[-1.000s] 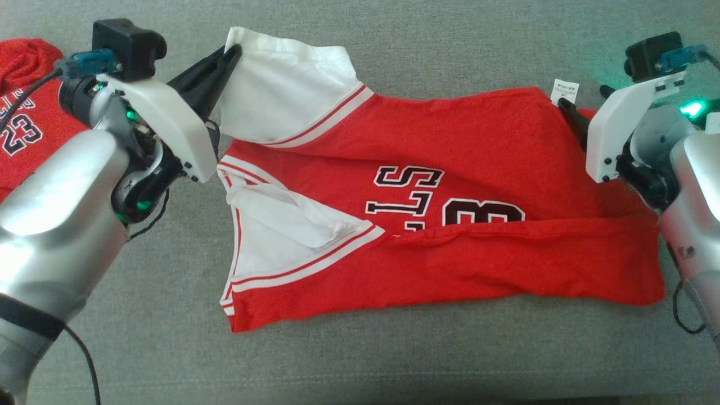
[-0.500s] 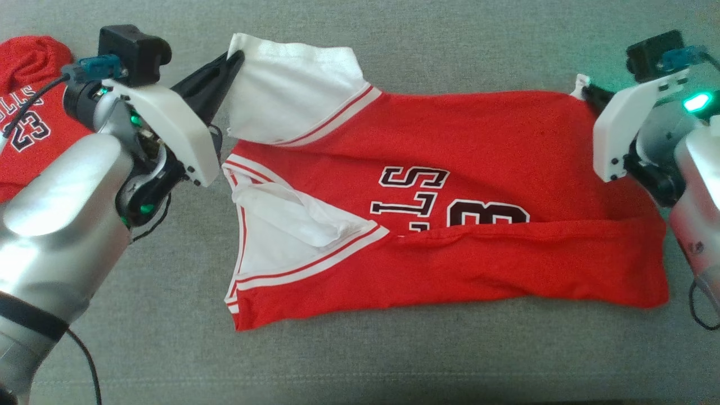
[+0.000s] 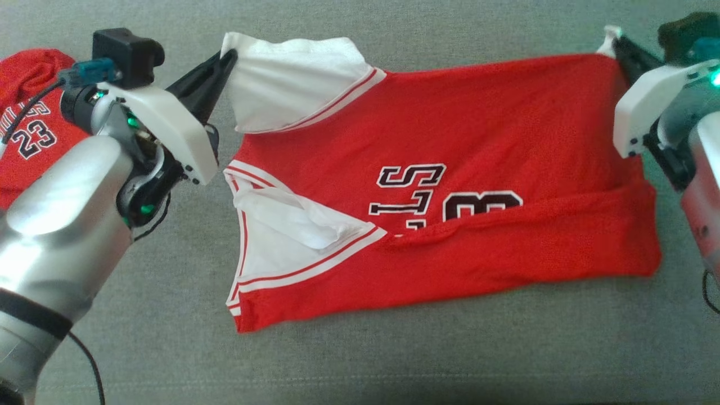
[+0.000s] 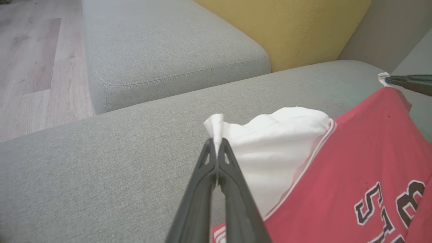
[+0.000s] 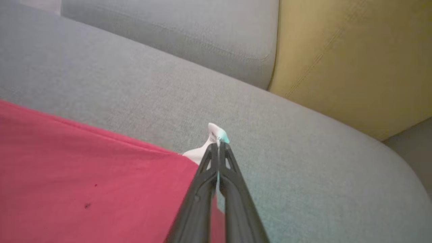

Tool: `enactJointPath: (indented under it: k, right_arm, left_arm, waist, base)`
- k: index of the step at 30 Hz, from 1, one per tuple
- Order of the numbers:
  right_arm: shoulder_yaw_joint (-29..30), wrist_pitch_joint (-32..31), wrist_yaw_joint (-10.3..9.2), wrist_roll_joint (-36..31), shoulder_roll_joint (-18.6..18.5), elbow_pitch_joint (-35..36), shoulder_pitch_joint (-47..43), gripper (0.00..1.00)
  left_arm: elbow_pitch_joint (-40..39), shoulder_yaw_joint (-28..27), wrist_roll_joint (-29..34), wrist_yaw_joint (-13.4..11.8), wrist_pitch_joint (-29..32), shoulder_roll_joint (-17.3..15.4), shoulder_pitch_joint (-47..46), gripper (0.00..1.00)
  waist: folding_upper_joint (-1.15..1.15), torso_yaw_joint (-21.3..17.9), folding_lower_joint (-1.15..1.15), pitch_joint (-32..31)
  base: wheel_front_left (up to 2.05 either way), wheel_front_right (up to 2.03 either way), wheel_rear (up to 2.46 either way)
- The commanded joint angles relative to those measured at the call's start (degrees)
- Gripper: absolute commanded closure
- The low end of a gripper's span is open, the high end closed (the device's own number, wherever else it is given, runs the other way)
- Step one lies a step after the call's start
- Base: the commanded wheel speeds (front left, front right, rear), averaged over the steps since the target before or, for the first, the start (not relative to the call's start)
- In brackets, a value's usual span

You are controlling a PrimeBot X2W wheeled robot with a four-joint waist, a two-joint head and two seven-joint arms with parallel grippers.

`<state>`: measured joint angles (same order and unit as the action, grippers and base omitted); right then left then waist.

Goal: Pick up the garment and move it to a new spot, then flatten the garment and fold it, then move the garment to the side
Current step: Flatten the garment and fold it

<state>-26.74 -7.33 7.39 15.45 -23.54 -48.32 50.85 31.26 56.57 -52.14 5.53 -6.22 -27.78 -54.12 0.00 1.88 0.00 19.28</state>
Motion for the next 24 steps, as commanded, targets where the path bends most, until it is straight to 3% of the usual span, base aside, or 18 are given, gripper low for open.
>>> enactJointPath:
  k: [1,10,14,24]
  right_arm:
    - [1.3,2.9,0.10,-1.6,0.1,0.6,2.0,1.00]
    - [6.1,9.4,0.10,-7.1,2.6,-4.6,4.3,1.00]
    - [7.2,11.7,0.10,-7.4,3.6,-5.7,4.1,1.00]
    - [7.2,14.7,0.10,-4.1,3.6,-5.0,-2.3,1.00]
  left_arm:
    - [-0.2,-3.2,-0.5,-0.7,-1.0,-1.7,-1.8,1.00]
    - [6.1,-5.8,-0.9,-3.2,-5.2,1.3,-4.6,1.00]
    - [8.1,-6.2,-0.7,-2.5,-6.7,2.1,-5.0,1.00]
    - [3.4,-3.6,0.8,-0.9,-7.1,-1.1,0.8,1.00]
  waist:
    - [0.00,0.0,0.00,-0.2]
    - [0.00,-0.1,0.00,-0.3]
    - [0.00,-0.4,0.00,-0.7]
    - [0.00,-0.5,0.00,-4.8]
  base:
    - [0.00,0.00,0.00]
    - [0.00,0.00,0.00]
    - [0.00,0.00,0.00]
    - [0.00,0.00,0.00]
